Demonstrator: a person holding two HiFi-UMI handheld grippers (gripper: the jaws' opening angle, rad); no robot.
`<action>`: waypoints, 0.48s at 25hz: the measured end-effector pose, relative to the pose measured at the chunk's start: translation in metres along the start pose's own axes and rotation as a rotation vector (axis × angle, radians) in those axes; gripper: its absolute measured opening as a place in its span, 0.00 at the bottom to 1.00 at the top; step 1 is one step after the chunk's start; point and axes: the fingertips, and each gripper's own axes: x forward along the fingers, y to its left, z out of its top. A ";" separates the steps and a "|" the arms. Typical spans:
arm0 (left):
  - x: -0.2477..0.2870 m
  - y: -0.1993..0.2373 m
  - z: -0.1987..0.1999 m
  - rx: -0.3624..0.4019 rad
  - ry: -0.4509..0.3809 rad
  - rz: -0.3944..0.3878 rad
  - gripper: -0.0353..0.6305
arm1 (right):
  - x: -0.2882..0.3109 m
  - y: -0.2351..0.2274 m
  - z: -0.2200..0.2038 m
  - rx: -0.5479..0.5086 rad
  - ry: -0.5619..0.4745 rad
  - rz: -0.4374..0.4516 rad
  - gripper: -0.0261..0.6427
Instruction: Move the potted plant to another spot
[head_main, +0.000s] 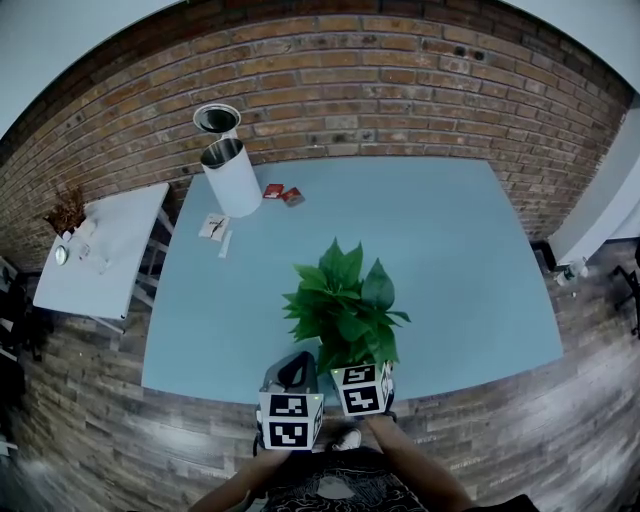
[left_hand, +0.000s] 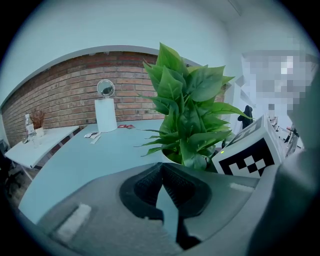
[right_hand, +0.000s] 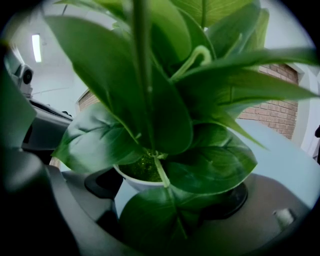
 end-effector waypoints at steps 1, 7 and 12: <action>0.000 -0.001 -0.001 -0.002 0.001 0.002 0.05 | -0.001 0.000 -0.001 0.004 -0.003 0.000 0.76; -0.001 -0.001 -0.004 -0.018 0.007 0.016 0.05 | -0.003 -0.001 -0.002 0.026 -0.015 0.009 0.76; -0.006 -0.002 -0.007 -0.014 0.012 0.016 0.05 | -0.013 -0.003 -0.001 0.037 -0.022 0.000 0.76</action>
